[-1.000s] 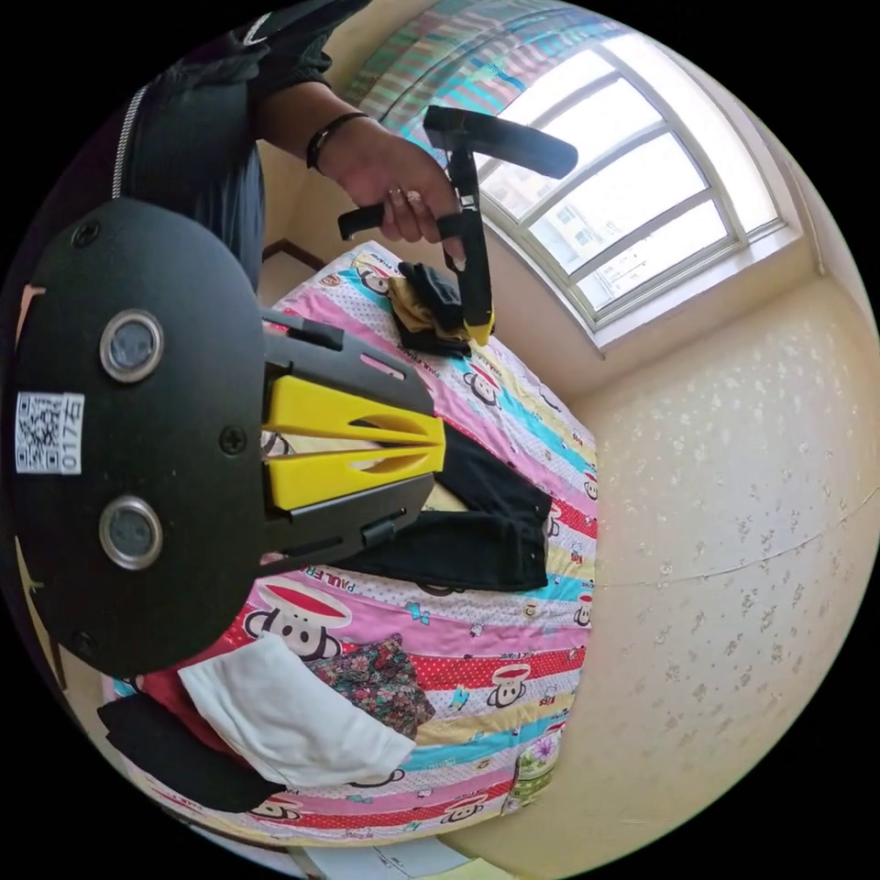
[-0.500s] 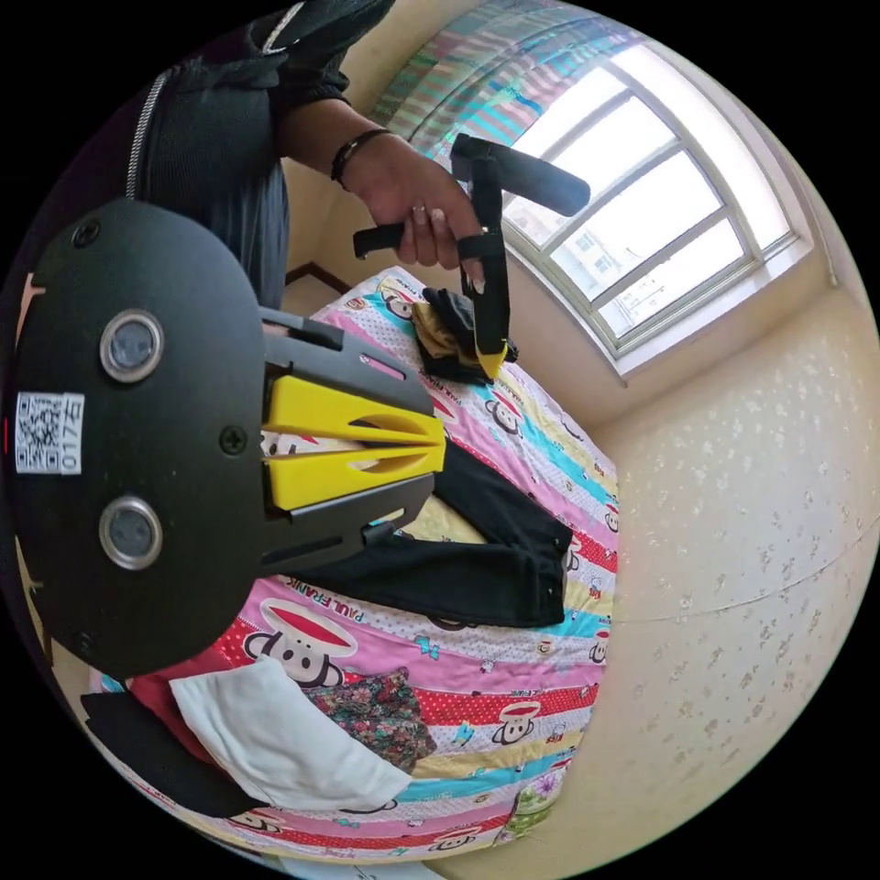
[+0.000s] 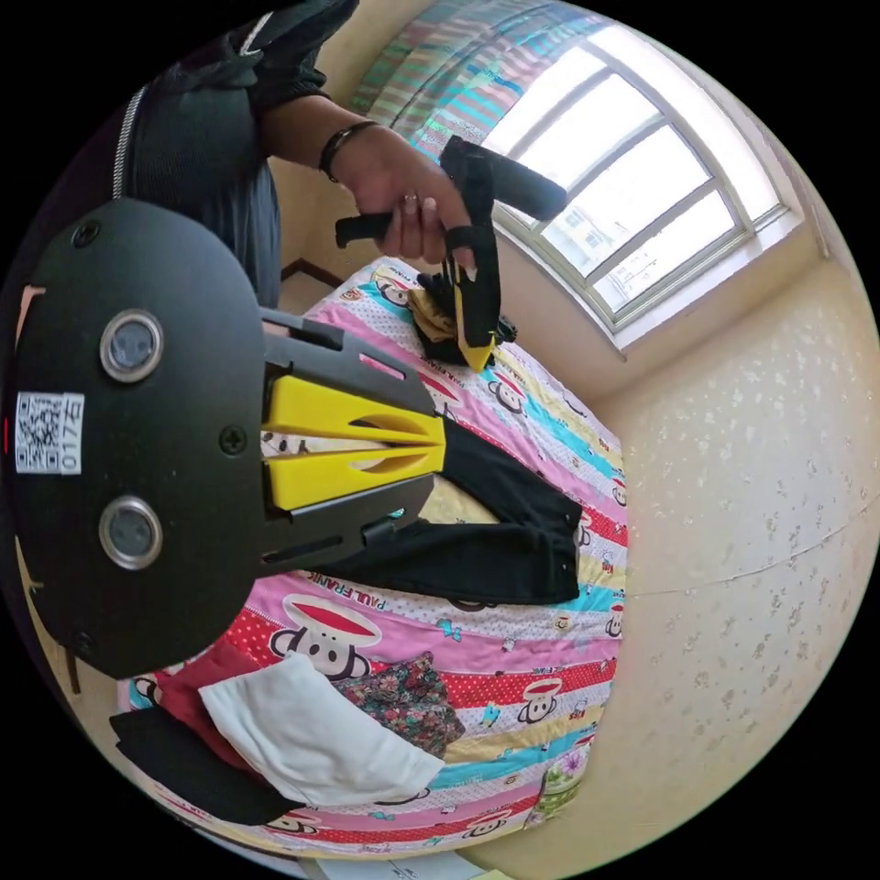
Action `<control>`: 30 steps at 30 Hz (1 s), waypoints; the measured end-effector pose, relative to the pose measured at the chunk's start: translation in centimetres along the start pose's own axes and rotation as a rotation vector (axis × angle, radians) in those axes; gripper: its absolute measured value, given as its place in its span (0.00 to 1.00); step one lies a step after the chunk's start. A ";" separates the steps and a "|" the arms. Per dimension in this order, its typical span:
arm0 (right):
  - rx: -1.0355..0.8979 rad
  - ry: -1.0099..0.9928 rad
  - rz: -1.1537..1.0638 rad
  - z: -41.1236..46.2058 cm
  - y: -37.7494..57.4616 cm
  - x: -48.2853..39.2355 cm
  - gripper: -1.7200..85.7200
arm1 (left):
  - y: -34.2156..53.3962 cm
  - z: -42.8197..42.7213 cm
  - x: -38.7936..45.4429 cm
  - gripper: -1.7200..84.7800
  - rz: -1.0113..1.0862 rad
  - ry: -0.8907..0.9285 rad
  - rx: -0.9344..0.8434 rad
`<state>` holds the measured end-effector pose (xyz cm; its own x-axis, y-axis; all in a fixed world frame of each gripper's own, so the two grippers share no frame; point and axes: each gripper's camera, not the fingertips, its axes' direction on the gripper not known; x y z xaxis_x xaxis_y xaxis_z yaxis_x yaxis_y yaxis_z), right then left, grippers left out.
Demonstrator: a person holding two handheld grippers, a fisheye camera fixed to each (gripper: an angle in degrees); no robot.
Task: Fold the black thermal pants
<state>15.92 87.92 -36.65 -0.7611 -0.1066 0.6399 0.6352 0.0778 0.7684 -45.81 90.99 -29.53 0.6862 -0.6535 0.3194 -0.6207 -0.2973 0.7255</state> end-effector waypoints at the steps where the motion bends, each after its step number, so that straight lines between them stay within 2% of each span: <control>1: -0.018 -0.006 0.010 -0.1 -0.2 0.3 0.02 | 0.0 0.7 -1.7 0.01 -0.046 0.151 -0.072; 2: 0.005 -0.006 0.010 -0.9 -0.4 0.8 0.02 | 0.3 0.9 -2.3 0.01 -0.026 0.237 -0.094; 3: 0.065 0.002 -0.015 -2.3 -0.6 0.9 0.02 | 0.4 0.7 -2.3 0.01 -0.010 0.240 -0.097; 7: 0.113 0.054 -0.041 -5.1 -2.3 1.9 0.02 | 0.3 -1.5 0.5 0.01 0.140 0.049 -0.135; 10: -0.007 0.021 0.010 -4.8 -3.9 4.2 0.02 | 0.2 -2.0 1.4 0.01 0.187 -0.002 -0.150; 12: -0.169 -0.007 0.108 -3.7 -4.6 7.0 0.03 | 0.6 -0.5 0.4 0.01 0.147 0.011 -0.200; 14: -0.212 -0.041 0.136 -4.2 -5.2 9.0 0.03 | 2.2 3.6 -2.3 0.01 0.011 0.173 -0.394; 16: -0.111 -0.009 0.143 -7.0 -5.9 10.5 0.03 | 4.0 4.6 -2.4 0.01 0.024 0.191 -0.438; 18: 0.071 0.104 0.106 -12.0 -6.7 12.0 0.03 | 5.1 3.8 -0.7 0.01 0.141 0.058 -0.437; 20: 0.122 0.160 0.084 -14.3 -7.3 13.3 0.03 | 6.0 1.9 1.9 0.01 0.302 -0.125 -0.378; 22: 0.080 0.128 0.061 -14.7 -7.4 15.3 0.04 | 7.2 1.0 2.4 0.01 0.324 -0.152 -0.326; 23: -0.006 0.057 0.077 -13.9 -7.3 17.3 0.05 | 8.3 1.0 1.9 0.01 0.307 -0.115 -0.319; 24: -0.101 -0.018 0.148 -12.7 -6.8 19.8 0.06 | 9.0 1.3 1.4 0.01 0.292 -0.085 -0.327; 28: -0.236 -0.157 0.308 -9.8 -3.3 26.3 0.09 | 16.7 2.5 -3.0 0.01 0.142 0.128 -0.370; 30: -0.343 -0.184 0.371 -8.2 -1.4 29.4 0.10 | 20.0 1.7 -3.8 0.01 0.143 0.101 -0.379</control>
<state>-6.27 76.58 -18.93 -0.4686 0.0449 0.8823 0.8487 -0.2541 0.4637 -61.45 86.30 -17.32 0.6486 -0.5922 0.4781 -0.5420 0.0817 0.8364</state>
